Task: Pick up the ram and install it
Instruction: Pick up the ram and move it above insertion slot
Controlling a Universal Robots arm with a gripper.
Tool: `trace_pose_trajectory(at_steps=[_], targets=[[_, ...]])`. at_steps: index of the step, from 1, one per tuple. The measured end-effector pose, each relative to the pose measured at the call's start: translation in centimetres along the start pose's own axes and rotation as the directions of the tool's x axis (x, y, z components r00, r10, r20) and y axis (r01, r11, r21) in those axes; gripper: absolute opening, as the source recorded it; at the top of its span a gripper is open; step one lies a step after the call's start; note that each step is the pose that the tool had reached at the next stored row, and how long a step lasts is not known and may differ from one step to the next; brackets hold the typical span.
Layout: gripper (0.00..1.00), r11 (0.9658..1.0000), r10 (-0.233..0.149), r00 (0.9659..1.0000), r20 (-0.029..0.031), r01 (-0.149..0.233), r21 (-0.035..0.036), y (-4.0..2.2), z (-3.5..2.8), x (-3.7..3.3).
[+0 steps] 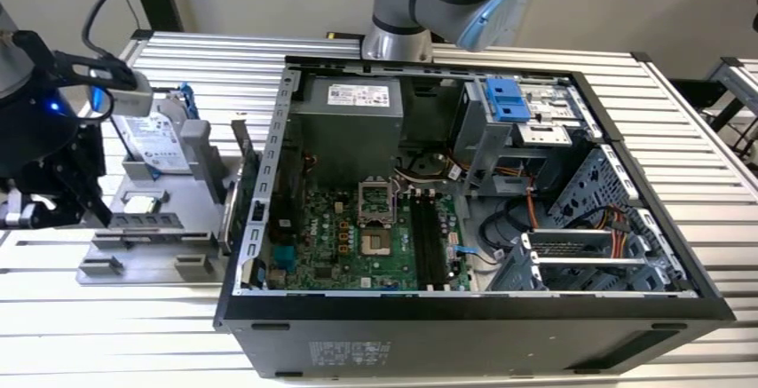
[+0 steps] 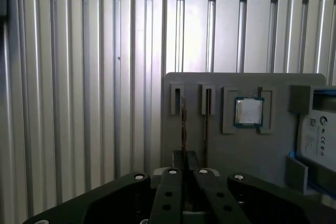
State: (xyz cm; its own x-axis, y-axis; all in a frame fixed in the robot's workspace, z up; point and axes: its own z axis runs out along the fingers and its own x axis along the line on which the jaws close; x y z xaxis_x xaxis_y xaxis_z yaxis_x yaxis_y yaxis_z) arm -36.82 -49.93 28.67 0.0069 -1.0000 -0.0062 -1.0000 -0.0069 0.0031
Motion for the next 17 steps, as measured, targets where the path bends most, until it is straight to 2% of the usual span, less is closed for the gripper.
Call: trace_pose_trajectory(at_steps=[17], targets=[[0.00,1.0000,0.001,1.0000,0.0001,-0.001,0.0011,0.01,-1.24,-0.01]])
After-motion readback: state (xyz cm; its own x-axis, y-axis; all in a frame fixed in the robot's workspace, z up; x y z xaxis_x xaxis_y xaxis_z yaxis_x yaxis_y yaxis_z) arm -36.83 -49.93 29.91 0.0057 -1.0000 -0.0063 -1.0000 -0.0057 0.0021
